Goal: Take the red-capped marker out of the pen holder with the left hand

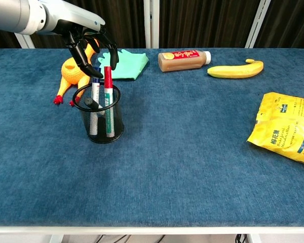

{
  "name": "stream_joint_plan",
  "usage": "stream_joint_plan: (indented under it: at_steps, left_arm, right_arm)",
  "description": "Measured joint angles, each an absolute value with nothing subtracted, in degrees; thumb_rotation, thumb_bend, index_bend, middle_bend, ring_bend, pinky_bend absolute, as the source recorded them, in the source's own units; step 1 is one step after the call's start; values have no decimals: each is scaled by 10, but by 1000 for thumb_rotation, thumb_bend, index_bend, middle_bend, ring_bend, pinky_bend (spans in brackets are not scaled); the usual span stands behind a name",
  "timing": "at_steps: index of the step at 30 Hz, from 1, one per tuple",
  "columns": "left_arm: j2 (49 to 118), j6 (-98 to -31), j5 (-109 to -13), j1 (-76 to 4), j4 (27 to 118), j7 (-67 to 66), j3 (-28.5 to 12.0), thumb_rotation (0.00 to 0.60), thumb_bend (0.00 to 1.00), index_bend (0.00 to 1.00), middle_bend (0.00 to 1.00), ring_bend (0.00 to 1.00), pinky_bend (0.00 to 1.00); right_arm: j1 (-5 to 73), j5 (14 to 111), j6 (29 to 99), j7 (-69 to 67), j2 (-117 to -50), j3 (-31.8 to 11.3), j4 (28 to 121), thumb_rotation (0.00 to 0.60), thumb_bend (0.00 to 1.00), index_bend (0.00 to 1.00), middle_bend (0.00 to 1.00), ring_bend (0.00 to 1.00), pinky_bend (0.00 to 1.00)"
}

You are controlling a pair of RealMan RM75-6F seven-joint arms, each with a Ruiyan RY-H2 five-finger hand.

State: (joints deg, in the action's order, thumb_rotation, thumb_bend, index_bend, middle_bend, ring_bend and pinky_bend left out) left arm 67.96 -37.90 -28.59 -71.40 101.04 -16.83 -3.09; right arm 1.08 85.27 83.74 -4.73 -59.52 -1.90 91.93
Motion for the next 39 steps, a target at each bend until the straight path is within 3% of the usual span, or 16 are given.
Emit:
stream_joint_plan:
  at_steps: [24, 39]
  left_arm:
    - [681, -355, -258, -744, 995, -163, -13, 600, 338, 494, 184, 3, 124]
    - [676, -347, -265, -744, 995, -136, -18, 600, 351, 603, 198, 3, 124]
  right_arm:
    - [12, 842, 828, -53, -593, -20, 917, 600, 179, 0, 0, 0, 0]
    - [14, 837, 823, -53, -593, -21, 915, 600, 179, 0, 0, 0, 0]
